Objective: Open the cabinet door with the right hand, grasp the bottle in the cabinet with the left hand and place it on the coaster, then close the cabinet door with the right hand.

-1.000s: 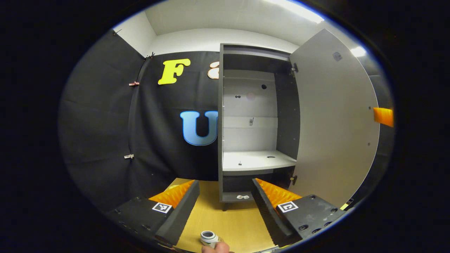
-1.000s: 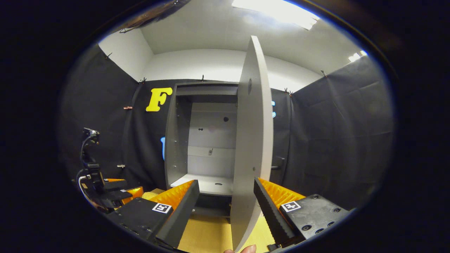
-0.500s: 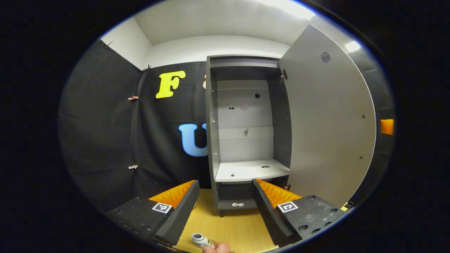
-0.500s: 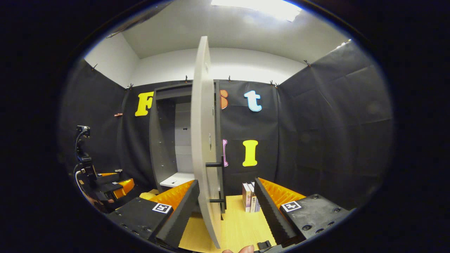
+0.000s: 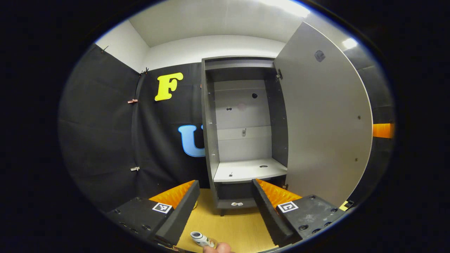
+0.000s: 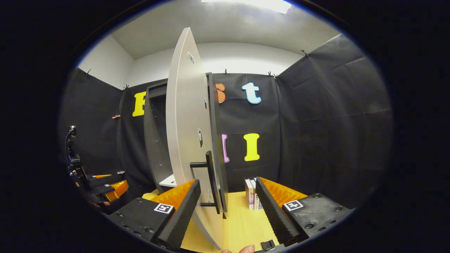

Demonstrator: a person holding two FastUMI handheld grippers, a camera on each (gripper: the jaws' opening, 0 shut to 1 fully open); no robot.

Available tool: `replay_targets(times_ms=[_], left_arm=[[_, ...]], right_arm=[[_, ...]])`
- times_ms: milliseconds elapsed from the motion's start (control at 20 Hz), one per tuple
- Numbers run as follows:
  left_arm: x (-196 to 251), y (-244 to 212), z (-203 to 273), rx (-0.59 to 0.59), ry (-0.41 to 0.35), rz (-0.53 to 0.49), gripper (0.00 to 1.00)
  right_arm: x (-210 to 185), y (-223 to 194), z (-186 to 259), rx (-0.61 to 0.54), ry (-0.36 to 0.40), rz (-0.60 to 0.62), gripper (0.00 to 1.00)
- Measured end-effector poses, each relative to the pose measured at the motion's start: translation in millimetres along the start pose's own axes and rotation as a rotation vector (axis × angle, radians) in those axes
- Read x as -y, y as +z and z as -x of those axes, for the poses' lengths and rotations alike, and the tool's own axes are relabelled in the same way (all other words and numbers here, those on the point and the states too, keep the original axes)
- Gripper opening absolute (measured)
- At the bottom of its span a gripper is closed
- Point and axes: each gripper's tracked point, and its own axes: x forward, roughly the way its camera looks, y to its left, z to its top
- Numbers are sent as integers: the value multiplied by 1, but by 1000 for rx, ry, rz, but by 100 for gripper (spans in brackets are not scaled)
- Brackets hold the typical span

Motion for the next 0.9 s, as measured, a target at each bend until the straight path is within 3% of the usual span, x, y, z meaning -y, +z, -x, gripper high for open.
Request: replay_targets(times_ms=[400,900], left_arm=[[-22,-4,9,1,5,6,93],[-54,-6,15,3,36,-6,93]], right_arm=[[-30,-7,4,-25,-3,-20,97],[-115,-18,-11,-43,124,-1,97]])
